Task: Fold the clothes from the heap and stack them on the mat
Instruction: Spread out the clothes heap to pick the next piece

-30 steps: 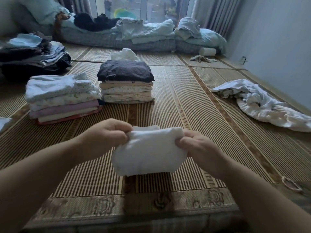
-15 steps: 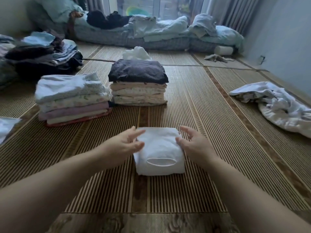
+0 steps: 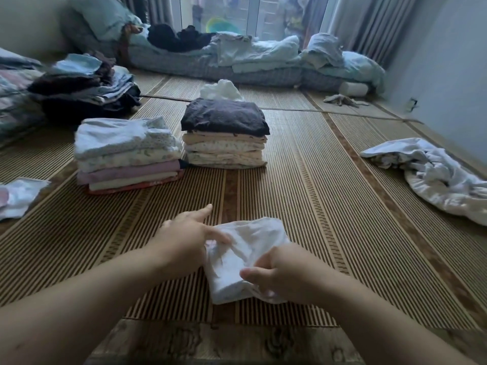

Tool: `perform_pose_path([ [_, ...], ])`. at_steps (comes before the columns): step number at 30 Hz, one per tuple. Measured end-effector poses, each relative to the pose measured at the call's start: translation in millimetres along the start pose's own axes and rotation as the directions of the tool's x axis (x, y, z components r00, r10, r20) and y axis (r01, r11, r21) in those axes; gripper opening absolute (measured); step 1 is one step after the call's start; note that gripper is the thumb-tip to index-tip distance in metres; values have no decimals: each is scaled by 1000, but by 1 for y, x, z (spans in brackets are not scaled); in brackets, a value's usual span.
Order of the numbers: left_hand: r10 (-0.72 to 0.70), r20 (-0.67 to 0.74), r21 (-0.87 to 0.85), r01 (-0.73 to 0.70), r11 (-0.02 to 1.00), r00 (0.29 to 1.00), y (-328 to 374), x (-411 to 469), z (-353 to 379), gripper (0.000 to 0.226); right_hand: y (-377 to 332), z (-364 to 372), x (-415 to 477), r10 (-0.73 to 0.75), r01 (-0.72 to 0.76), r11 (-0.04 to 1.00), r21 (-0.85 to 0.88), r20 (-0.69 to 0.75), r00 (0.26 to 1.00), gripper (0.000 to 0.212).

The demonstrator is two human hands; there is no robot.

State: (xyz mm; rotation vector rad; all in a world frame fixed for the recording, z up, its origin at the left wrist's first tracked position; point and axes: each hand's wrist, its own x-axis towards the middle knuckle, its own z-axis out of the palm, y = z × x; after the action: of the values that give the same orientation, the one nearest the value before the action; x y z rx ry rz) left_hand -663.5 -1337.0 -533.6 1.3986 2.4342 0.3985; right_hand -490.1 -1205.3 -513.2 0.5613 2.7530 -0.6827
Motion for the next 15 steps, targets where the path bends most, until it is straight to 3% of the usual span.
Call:
perform_pose_path([
  [2,-66,-35,-139,61,988,997,-5,-3,-4,53,5,3,2,71,-58,996,63,-238,969,37],
  [3,-117,-39,-180,108,978,992,-6,-5,-5,53,12,4,4,141,-118,989,85,-373,917,30],
  [4,-172,-34,-186,163,969,984,-5,-6,-5,56,18,3,5,228,-200,974,110,-448,864,37],
  [5,-223,-4,-173,219,960,975,-4,-8,-4,62,25,3,7,326,-294,945,142,-445,834,55],
  [7,-253,94,-194,267,944,963,4,-13,-1,71,35,4,12,489,-447,872,201,-300,819,80],
  [8,-242,131,-240,268,933,961,10,-14,1,73,35,4,14,522,-472,849,238,-237,819,80],
  [12,-247,165,-346,290,892,955,31,-12,7,101,25,4,19,445,-350,854,384,-191,875,35],
  [15,-221,107,-529,244,813,969,37,-10,7,96,22,-1,23,426,-298,798,523,-141,894,46],
])
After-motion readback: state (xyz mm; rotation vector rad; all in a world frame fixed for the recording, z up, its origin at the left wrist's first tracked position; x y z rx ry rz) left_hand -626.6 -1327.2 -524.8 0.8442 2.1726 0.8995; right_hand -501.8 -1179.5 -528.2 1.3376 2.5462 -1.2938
